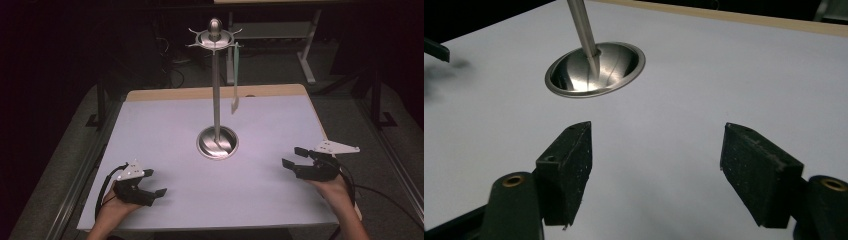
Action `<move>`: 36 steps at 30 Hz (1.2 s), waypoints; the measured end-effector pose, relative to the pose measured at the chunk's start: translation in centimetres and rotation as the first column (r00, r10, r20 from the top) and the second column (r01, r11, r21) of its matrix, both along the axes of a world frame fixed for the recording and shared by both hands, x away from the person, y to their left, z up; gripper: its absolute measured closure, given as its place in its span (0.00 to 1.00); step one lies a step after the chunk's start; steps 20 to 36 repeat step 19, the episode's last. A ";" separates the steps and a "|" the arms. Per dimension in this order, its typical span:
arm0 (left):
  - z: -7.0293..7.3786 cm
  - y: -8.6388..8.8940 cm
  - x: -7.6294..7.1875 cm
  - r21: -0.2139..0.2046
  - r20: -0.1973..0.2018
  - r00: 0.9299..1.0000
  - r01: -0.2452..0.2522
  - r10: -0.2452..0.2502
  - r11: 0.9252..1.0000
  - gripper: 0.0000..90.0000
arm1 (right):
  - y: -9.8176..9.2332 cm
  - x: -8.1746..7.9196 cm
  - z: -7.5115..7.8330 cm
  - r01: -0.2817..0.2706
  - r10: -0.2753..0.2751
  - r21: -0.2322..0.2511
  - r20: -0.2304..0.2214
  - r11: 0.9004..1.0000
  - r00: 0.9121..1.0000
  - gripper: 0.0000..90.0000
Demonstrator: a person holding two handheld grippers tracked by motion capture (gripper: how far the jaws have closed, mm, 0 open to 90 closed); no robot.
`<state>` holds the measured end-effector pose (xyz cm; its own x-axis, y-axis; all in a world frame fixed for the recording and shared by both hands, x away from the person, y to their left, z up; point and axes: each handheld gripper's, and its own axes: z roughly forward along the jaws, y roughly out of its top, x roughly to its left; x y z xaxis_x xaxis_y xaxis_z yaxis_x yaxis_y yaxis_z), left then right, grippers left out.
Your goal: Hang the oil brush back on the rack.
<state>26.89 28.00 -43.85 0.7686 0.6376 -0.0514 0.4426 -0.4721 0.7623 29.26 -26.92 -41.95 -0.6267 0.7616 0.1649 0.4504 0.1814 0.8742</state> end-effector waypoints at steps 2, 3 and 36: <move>0.0 0.0 -0.1 -0.002 0.003 1.000 -0.008 0.008 1.000 0.15 | -0.1 -0.4 -0.5 0.012 -0.012 0.002 -0.003 1.000 1.000 0.31; 0.0 0.1 -0.1 -0.004 0.006 1.000 -0.009 0.009 1.000 0.15 | -0.2 -0.6 -0.6 0.016 -0.016 0.003 -0.003 1.000 1.000 0.31; -0.6 0.2 0.0 -0.001 0.015 1.000 -0.022 0.022 1.000 0.15 | -0.6 -1.8 -2.7 0.045 -0.045 -0.016 -0.011 0.999 0.999 0.28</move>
